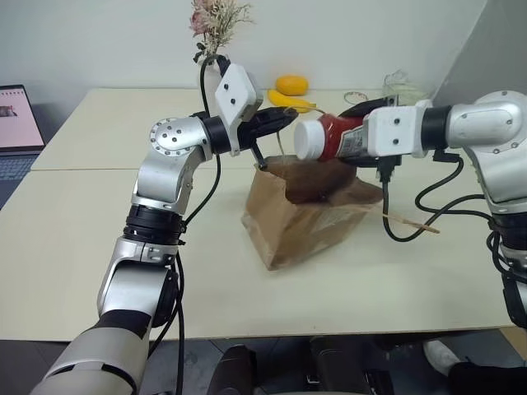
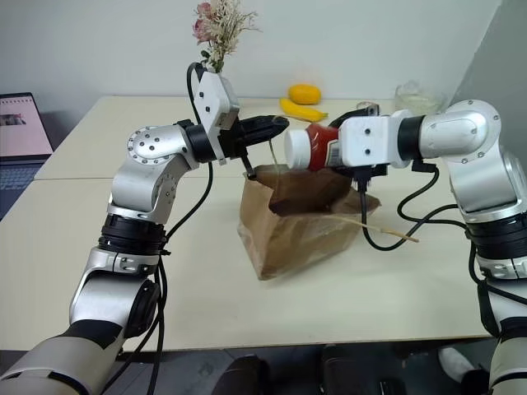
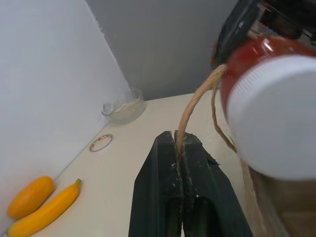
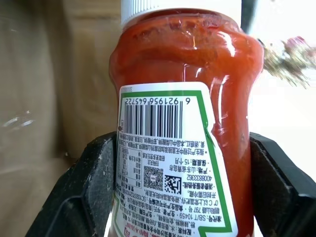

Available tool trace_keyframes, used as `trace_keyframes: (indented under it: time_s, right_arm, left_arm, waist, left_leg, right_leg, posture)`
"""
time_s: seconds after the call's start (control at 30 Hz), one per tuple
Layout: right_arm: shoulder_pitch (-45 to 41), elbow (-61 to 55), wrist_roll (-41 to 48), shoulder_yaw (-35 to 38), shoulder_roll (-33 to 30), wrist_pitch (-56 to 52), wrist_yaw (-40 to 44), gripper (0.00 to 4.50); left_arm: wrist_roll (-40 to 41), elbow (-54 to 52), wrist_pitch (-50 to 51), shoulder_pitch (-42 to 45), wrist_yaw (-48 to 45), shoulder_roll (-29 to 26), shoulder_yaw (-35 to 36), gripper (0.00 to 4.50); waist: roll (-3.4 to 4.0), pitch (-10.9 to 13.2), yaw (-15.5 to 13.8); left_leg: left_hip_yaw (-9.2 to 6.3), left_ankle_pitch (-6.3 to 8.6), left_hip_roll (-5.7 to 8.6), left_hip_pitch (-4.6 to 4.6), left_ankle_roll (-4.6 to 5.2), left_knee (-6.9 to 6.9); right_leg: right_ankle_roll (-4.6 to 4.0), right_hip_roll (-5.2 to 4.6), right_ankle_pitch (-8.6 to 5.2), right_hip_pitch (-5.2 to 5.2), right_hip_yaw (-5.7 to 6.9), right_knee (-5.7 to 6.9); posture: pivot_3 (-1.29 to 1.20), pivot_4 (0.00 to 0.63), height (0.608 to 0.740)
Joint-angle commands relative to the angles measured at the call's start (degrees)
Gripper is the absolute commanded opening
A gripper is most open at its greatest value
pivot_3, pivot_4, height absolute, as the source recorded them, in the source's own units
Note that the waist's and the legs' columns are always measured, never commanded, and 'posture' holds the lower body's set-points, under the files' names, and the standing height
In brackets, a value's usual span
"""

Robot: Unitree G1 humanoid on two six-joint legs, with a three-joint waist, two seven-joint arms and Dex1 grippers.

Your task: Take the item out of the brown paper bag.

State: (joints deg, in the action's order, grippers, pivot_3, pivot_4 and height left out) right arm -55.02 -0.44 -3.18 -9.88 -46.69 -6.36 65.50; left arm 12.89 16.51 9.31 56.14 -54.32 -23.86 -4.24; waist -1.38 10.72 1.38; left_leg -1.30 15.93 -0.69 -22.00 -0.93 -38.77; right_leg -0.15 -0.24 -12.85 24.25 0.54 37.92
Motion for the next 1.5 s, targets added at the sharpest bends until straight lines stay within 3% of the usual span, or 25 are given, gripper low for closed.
trace_keyframes:
  time_s: [0.03, 0.17, 0.27, 0.47, 0.7, 0.87, 0.9, 0.97, 1.07, 1.17, 1.3, 1.5]
  right_arm:
    - [1.4, -1.5, 7.6, 8.5, 2.1, -8.7, -4.1, 3.19]
    - [4.5, -2.5, 11.8, 14.2, 4.4, -14.6, -9.7, 3.19]
    - [6.6, -1.8, 9.5, 14.3, 3.3, -13.6, -12.8, 3.19]
    - [11.6, 9.9, 1.0, 9.6, -0.6, -7.2, -16.9, 3.19]
    - [11.6, 26.6, -8.7, 0.1, 0.8, 0.0, -19.9, 3.19]
    - [10.5, 34.1, -11.1, -2.4, 2.0, 4.4, -20.7, 3.19]
    - [10.4, 34.8, -11.3, -2.5, 2.1, 4.9, -20.6, 3.91]
    - [10.3, 35.7, -11.3, -2.4, 2.0, 5.4, -19.6, 4.46]
    - [10.5, 34.1, -9.7, -0.8, 0.8, 6.0, -17.4, 4.46]
    - [12.7, 26.0, -4.9, 3.6, -2.1, 3.7, -13.6, 4.46]
    - [23.8, -1.2, 11.9, 15.7, -3.0, -10.0, -9.1, 4.46]
    - [33.8, -33.2, 31.3, 25.9, 2.3, -32.4, -18.4, 4.46]
  left_arm:
    - [0.0, -1.9, -1.2, 0.1, 0.4, -0.3, 0.7, 0.00]
    - [0.0, -2.9, -0.9, -0.6, 0.5, -0.4, 0.7, 0.00]
    - [-0.1, -3.2, -0.8, -0.9, 0.5, -0.7, 0.7, 0.00]
    - [-0.2, -3.0, -0.9, -0.7, 0.3, -0.7, 0.5, 0.00]
    - [-0.3, -2.9, -0.9, -0.6, 0.2, -0.4, 0.3, 0.00]
    - [-0.3, -3.1, -0.6, -0.7, 0.1, -0.6, 0.3, 0.00]
    - [-0.3, -3.1, -0.6, -0.7, 0.0, -0.7, 0.4, 0.00]
    - [-0.3, -3.2, -0.6, -0.8, 0.0, -0.8, 0.4, 0.00]
    - [-0.4, -3.1, -0.4, -0.9, 0.1, -1.1, 0.4, 0.00]
    - [-0.6, -2.5, -0.2, -0.9, 0.4, -1.2, 0.5, 0.00]
    - [-1.2, 0.5, 0.5, -0.2, 2.4, -0.9, 1.0, 0.00]
    - [-1.9, 9.3, -0.7, 4.0, 2.6, -0.6, 1.1, 0.00]
  waist:
    - [0.00, 0.0, 0.0]
    - [0.00, 0.0, -0.1]
    - [0.01, 0.0, -0.1]
    - [0.01, 0.0, -0.1]
    - [0.02, 0.0, 0.3]
    - [0.03, 0.0, 0.3]
    - [0.03, 0.0, 0.3]
    - [0.03, 0.0, 0.3]
    - [0.03, 0.0, 0.2]
    - [0.04, 0.0, 0.2]
    - [0.05, 0.0, -0.1]
    - [0.05, 0.0, -0.2]
  left_leg:
    - [0.01, 0.00, 0.01, 0.00, 0.00, 0.00]
    - [0.01, 0.00, 0.01, -0.01, 0.00, 0.00]
    - [0.02, 0.00, 0.01, -0.01, 0.00, 0.00]
    - [0.09, 0.00, 0.05, -0.01, 0.00, 0.00]
    - [0.44, 0.00, 0.00, 0.01, 0.01, 0.03]
    - [0.47, 0.00, -0.01, 0.01, 0.00, 0.03]
    - [0.46, 0.00, -0.01, 0.02, 0.00, 0.02]
    - [0.48, 0.00, 0.01, 0.02, 0.00, 0.01]
    - [0.47, 0.00, 0.01, 0.03, 0.00, 0.00]
    - [0.45, 0.00, 0.01, 0.01, 0.00, 0.00]
    - [0.29, 0.00, -0.03, -0.01, 0.00, 0.04]
    - [-0.02, 0.00, -0.03, 0.07, 0.00, 0.00]
  right_leg:
    - [-0.05, -0.01, 0.03, 0.00, -0.02, 0.00]
    - [-0.21, -0.04, 0.13, -0.01, -0.02, 0.00]
    - [-0.15, -0.04, 0.09, 0.01, -0.03, 0.01]
    - [0.01, -0.03, 0.00, -0.02, -0.04, -0.03]
    - [0.01, 0.06, 0.00, 0.05, -0.14, -0.02]
    - [0.01, 0.08, 0.00, 0.06, -0.16, 0.02]
    - [0.01, 0.08, 0.00, 0.04, -0.16, 0.01]
    - [0.03, 0.06, 0.01, 0.03, -0.14, 0.01]
    - [0.03, 0.05, 0.01, -0.02, -0.15, -0.03]
    - [0.03, 0.05, 0.01, 0.00, -0.14, -0.03]
    - [0.03, 0.06, 0.00, -0.02, -0.02, -0.02]
    - [0.04, 0.06, 0.00, -0.10, 0.00, 0.00]
  posture:
    - [0.00, 0.150, 0.740]
    - [0.00, 0.150, 0.740]
    - [0.00, 0.150, 0.740]
    - [0.00, 0.150, 0.740]
    - [0.00, 0.150, 0.740]
    - [0.00, 0.150, 0.740]
    - [0.00, 0.150, 0.740]
    - [0.00, 0.150, 0.740]
    - [0.00, 0.150, 0.740]
    - [0.00, 0.150, 0.740]
    - [0.00, 0.150, 0.740]
    - [0.00, 0.150, 0.740]
